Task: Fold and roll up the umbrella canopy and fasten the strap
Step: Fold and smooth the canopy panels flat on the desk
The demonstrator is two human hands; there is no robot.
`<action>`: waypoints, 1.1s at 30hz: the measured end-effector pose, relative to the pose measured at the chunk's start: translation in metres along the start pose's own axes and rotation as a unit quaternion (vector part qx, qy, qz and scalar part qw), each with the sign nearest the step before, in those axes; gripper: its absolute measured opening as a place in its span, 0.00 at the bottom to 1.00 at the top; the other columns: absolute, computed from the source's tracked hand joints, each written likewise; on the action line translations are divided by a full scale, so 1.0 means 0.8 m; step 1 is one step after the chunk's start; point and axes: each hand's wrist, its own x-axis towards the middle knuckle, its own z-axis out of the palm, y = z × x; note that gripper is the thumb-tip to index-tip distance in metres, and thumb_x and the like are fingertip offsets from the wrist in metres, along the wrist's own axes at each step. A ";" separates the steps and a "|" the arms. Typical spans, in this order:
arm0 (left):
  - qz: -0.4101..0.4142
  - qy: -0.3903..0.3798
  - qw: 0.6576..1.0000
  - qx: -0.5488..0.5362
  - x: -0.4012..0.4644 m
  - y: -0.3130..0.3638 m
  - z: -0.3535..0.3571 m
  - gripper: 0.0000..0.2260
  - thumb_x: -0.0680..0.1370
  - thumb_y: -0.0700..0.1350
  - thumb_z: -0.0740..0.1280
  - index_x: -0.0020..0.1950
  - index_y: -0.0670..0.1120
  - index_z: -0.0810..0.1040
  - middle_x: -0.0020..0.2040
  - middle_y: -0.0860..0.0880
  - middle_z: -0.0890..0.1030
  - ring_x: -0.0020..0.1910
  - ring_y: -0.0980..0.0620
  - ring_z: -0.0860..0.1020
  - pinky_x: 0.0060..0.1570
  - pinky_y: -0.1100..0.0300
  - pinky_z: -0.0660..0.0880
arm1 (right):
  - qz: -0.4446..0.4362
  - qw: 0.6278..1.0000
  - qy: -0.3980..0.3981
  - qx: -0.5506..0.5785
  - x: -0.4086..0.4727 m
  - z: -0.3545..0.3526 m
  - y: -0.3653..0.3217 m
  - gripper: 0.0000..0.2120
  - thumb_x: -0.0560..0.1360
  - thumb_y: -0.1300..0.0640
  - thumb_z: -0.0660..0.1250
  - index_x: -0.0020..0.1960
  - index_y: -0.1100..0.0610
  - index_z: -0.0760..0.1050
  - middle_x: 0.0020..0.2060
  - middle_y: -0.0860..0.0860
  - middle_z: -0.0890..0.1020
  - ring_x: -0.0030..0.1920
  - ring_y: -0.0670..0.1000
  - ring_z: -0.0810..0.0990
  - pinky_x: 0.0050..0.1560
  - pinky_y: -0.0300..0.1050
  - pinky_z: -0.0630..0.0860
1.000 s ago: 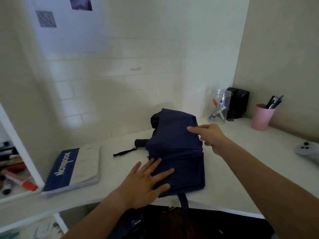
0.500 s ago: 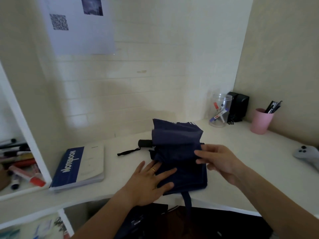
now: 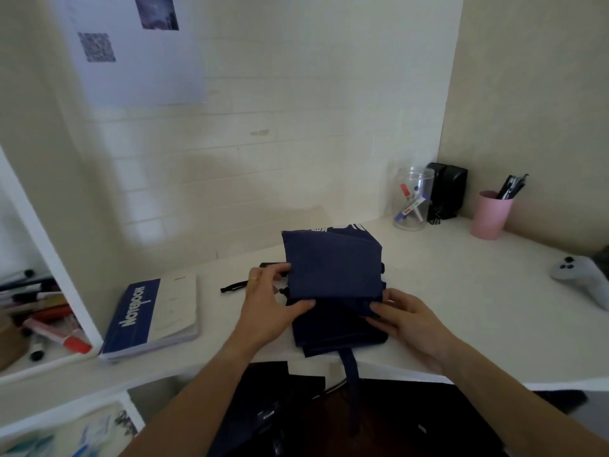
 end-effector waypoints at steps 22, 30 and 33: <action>-0.033 -0.076 0.935 -0.346 -0.053 0.030 0.004 0.22 0.81 0.35 0.66 0.71 0.55 0.70 0.61 0.48 0.83 0.56 0.48 0.84 0.51 0.60 0.81 | 0.010 0.999 -0.029 0.027 -0.009 -0.001 -0.005 0.12 0.76 0.55 0.72 0.53 0.62 0.77 0.55 0.57 0.86 0.58 0.54 0.84 0.58 0.44 0.79; -0.022 -0.046 0.988 -0.143 -0.056 0.001 0.021 0.09 0.83 0.42 0.66 0.59 0.53 0.84 0.59 0.57 0.82 0.57 0.60 0.81 0.57 0.58 0.81 | 0.017 1.000 0.013 0.011 -0.008 0.002 -0.006 0.09 0.78 0.62 0.69 0.50 0.70 0.79 0.55 0.62 0.85 0.53 0.54 0.86 0.52 0.43 0.81; -0.025 -0.045 0.989 -0.137 -0.056 0.002 0.023 0.10 0.83 0.42 0.66 0.57 0.53 0.85 0.57 0.56 0.84 0.55 0.58 0.82 0.54 0.60 0.81 | -0.001 0.999 0.026 -0.021 -0.008 0.006 -0.003 0.15 0.77 0.54 0.72 0.46 0.68 0.79 0.48 0.56 0.87 0.50 0.52 0.86 0.54 0.44 0.82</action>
